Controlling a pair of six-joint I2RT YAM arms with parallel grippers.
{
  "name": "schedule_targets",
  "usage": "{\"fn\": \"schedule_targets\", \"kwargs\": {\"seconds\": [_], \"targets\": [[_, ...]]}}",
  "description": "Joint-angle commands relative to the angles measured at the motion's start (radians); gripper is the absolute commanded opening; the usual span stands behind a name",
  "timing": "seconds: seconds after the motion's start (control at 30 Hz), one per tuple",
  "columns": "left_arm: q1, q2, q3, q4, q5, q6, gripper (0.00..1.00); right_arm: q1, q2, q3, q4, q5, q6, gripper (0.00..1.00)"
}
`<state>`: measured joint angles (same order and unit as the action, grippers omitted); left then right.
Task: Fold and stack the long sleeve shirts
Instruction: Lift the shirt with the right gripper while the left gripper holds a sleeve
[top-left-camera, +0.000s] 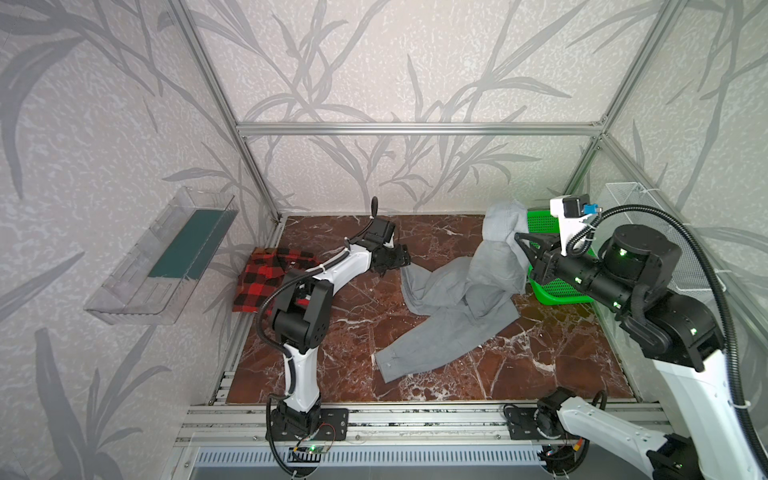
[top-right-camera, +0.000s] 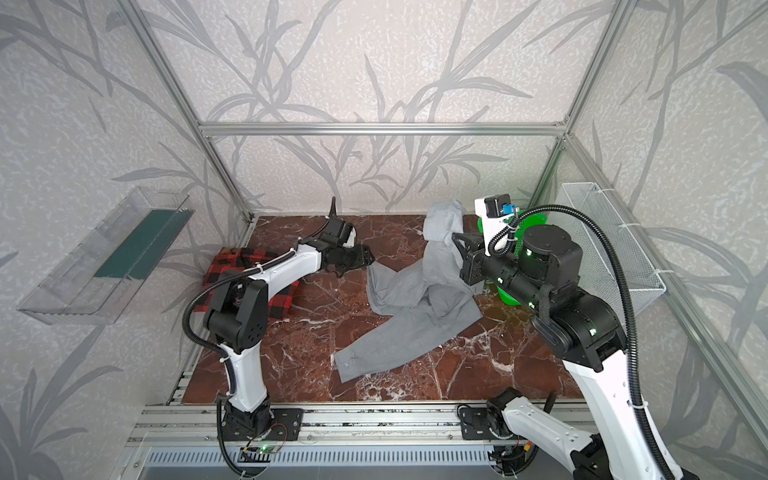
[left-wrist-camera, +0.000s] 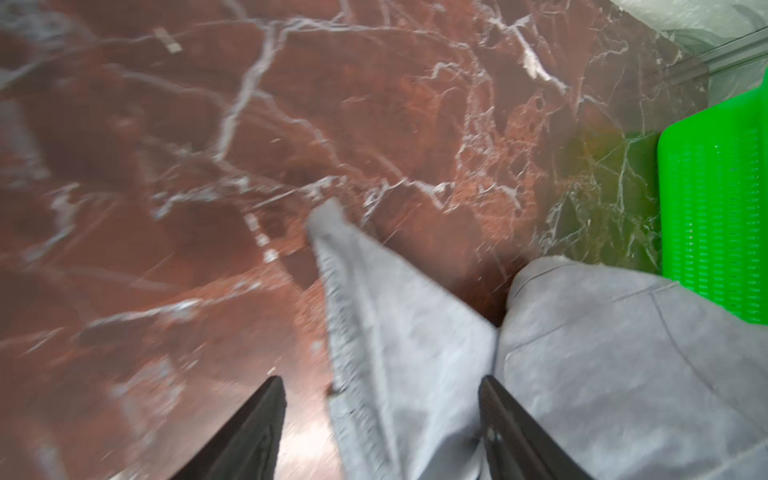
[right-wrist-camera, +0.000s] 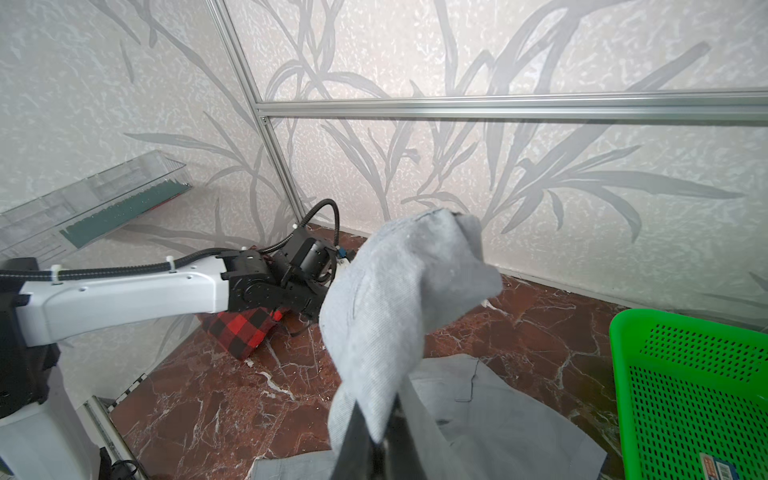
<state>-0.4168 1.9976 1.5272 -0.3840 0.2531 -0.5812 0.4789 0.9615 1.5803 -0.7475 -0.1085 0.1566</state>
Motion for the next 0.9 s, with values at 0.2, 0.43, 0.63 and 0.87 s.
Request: {"fn": "schedule_targets", "kwargs": {"seconds": [0.2,0.43,0.63,0.87], "targets": [[-0.029,0.122,0.111,-0.087,-0.059,-0.016,0.74,-0.005,-0.062,-0.038,-0.005,-0.029,0.007,0.0],[-0.033,0.172,0.131,-0.124,-0.09,-0.009,0.74,-0.005,-0.079,-0.076,0.005,-0.04,0.027,0.0],[-0.036,0.216,0.177,-0.106,-0.053,-0.022,0.54,-0.006,-0.105,-0.157,0.041,-0.075,0.081,0.0],[-0.034,0.255,0.325,-0.19,-0.02,0.011,0.14,-0.007,-0.127,-0.183,0.033,-0.054,0.091,0.0]]}}
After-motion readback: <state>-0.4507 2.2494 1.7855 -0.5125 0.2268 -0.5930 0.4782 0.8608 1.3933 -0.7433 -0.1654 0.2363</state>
